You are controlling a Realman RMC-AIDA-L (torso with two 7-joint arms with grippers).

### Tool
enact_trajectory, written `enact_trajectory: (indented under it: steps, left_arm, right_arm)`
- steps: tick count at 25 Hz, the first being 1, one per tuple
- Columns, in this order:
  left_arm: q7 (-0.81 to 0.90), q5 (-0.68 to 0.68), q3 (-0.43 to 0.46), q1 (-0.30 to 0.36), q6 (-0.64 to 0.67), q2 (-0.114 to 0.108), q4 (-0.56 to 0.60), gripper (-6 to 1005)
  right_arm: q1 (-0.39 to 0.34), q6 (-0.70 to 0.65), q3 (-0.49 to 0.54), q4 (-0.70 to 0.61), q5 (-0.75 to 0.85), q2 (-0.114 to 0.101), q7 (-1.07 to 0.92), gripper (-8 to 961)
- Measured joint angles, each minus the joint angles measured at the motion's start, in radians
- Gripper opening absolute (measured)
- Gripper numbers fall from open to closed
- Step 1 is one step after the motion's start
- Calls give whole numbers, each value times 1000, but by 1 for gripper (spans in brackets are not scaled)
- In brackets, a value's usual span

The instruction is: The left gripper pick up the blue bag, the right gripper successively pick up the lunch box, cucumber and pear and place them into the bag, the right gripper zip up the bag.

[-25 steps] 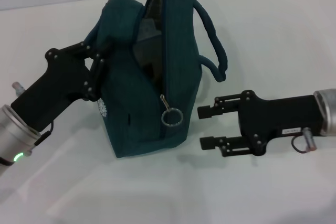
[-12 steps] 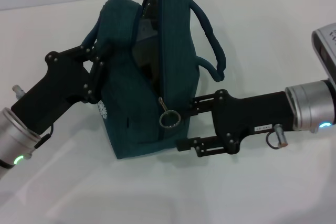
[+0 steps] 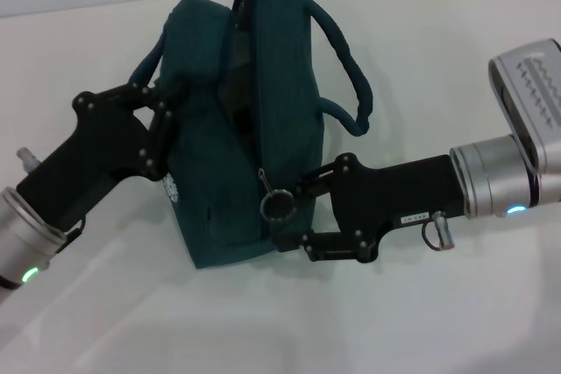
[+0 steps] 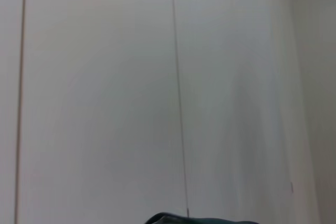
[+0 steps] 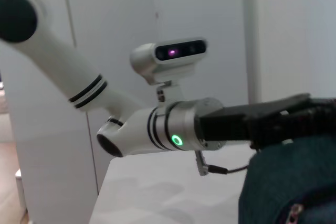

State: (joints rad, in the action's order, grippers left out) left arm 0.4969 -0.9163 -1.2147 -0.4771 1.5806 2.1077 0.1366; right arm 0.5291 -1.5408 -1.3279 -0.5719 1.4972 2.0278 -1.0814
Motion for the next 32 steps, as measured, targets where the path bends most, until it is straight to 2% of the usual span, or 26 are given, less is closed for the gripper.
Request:
enact_trajectory:
  steps: [4,15,23,29,32]
  left_arm:
    - [-36,1,-38,4,2,0,0,49]
    - [-39,17,-39,24,4,0,0,50]
    - [32,78,-36,19,6,-2,-8,50]
    - [91,66,-48,24,85,-10,-5,161]
    - [158,59,-68,27,128,-20,-1,292]
  right_arm:
    - [-19,0,-32,-2,-44,0,134,461]
    - [-30,15,-49,2,-98,0,217,42]
    - [-33,16,-61,-6,-126,0,237,15]
    - [-41,28,-94,-4,-198,0,318,8]
    - [-45,44,-107,-11,-241,0,345,8]
